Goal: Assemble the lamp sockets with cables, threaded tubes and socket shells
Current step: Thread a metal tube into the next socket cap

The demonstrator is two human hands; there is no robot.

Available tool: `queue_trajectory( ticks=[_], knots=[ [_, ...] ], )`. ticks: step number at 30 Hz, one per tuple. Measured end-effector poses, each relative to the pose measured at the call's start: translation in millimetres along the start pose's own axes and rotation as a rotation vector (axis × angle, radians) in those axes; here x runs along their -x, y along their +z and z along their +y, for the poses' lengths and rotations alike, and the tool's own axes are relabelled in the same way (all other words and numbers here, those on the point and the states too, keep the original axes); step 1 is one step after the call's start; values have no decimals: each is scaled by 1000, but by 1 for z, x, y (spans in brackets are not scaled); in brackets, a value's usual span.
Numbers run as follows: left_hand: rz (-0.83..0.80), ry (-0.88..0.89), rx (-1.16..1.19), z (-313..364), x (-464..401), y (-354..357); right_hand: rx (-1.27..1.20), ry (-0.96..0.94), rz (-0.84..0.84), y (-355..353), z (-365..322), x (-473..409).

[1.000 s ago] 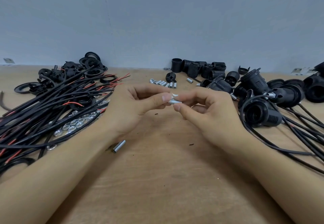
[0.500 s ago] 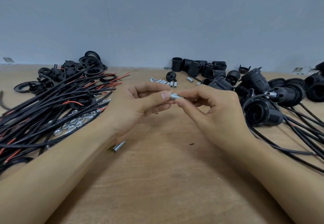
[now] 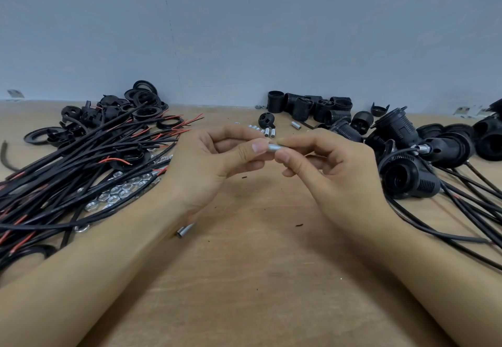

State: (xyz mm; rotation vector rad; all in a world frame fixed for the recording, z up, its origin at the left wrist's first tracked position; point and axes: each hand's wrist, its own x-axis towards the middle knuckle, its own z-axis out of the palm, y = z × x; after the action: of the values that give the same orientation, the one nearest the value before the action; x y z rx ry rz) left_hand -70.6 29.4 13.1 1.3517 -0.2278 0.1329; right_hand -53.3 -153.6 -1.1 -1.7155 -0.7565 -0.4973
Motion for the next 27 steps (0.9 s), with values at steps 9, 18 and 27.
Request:
queue_trajectory(
  ticks=[9,18,27],
  knots=[
    [-10,-130,60,-1,-3,-2,450,-516,86,0,7,-4],
    [-55,-203,175,2,-3,-3,626,-639,52,-4,6,-8],
    [-45,-56,280,2,-3,-2,381,-198,29,-2,0,-5]
  ],
)
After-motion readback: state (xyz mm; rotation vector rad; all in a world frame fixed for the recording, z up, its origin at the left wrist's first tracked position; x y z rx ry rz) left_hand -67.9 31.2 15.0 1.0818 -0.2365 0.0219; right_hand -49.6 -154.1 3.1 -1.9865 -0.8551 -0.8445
